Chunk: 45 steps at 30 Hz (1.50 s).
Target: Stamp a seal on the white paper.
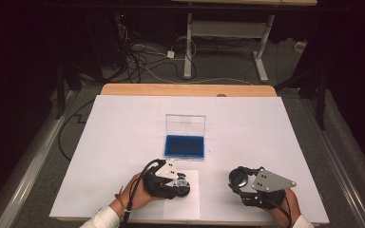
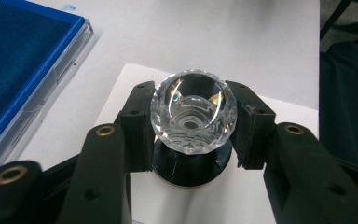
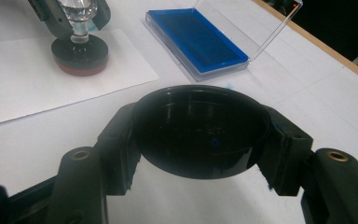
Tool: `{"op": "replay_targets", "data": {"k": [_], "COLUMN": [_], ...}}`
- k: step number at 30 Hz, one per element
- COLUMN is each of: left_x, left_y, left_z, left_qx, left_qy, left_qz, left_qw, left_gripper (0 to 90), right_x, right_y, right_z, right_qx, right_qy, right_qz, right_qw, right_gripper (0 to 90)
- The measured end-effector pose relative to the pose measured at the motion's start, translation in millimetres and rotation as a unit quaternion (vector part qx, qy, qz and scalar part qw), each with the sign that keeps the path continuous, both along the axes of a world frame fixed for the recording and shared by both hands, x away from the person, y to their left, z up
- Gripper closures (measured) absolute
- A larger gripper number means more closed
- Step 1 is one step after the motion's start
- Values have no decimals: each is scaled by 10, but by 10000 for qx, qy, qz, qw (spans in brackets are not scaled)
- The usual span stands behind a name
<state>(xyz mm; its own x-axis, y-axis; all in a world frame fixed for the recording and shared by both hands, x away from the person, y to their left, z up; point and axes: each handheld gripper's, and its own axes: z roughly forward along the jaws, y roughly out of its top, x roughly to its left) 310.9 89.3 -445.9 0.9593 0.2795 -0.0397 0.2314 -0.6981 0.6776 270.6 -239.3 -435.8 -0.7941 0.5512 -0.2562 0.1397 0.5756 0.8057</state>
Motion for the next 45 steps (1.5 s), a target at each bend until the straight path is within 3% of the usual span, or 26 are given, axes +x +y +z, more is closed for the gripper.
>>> {"op": "replay_targets", "data": {"k": [16,31,36,45], "left_x": [5,37,4,8], "left_y": [-18,-1,-23,-8], "left_z": [23,7,19,6], "left_qx": [96,-5,116,73], "left_qy": [95,224,118,112], "left_qz": [39,38,28,15], "left_qw": [9999,9997,9999,9999], "left_gripper": [543,543,543,542], "right_x": [6,-6,-7,-21], "right_y": [-4,29,37,44], "right_z": [-3,-10,-13,-13], "right_qx": [-14,-153,-190,-254], "right_qy": [29,-14,-29,-65], "right_qz": [-15,9,15,46], "right_qw": [10000,9999,9998,9996], "right_gripper": [384,384,384,384]}}
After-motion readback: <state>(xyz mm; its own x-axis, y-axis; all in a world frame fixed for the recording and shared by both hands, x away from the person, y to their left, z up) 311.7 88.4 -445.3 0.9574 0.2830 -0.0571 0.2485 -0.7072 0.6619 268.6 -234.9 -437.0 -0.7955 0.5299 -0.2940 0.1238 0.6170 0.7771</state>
